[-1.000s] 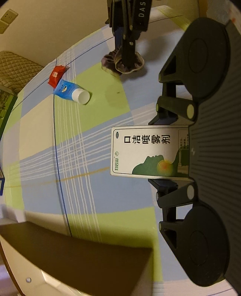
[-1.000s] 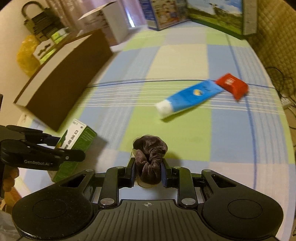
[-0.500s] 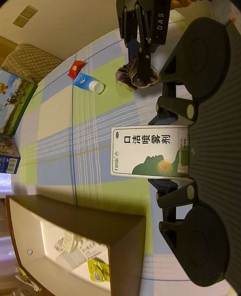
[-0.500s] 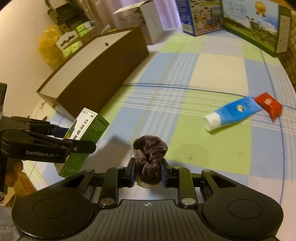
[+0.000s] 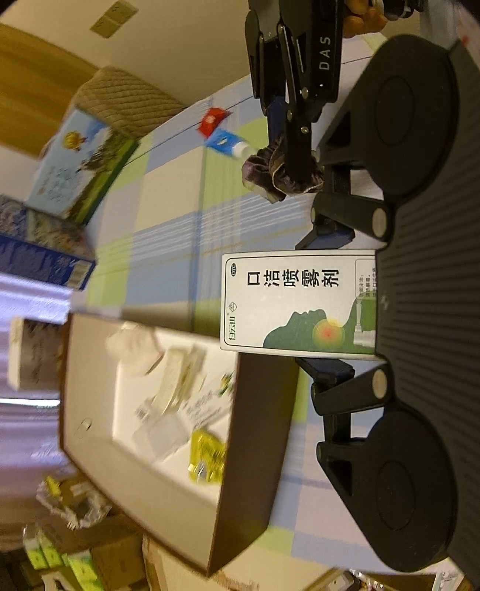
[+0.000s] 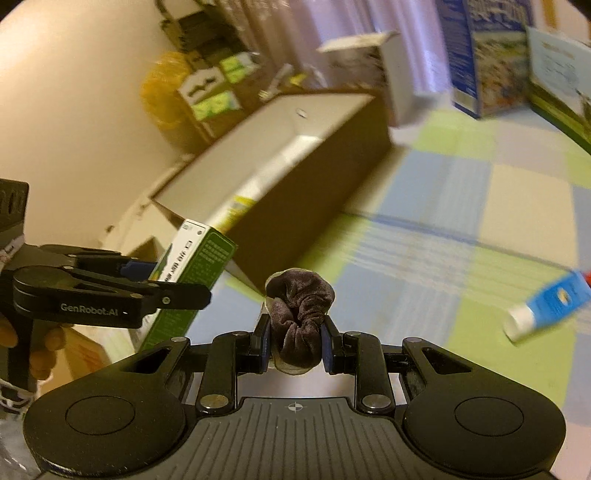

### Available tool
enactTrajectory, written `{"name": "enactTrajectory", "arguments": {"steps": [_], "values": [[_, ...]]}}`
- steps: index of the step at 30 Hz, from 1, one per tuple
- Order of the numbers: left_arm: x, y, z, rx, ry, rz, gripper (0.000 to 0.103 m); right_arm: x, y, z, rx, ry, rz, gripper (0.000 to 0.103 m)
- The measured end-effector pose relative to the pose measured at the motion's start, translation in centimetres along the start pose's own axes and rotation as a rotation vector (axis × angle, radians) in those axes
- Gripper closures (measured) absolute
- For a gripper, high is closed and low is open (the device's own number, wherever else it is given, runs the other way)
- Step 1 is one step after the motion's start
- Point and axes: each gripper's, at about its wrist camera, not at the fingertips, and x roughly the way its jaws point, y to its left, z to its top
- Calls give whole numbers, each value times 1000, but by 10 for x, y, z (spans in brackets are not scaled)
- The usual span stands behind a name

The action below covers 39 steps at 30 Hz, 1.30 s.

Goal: Organize objects
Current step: 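Carry the green medicine box and brown scrunchie with both grippers over the brown box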

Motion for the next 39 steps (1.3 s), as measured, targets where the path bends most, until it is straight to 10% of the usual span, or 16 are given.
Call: {"name": "enactTrajectory", "arguments": {"steps": [21, 39], "values": [[-8, 112, 109, 12, -166, 174, 52, 93, 40, 126, -104, -92, -49, 79], [119, 164, 164, 15, 29, 224, 52, 165, 14, 179, -131, 21, -228, 79]]}}
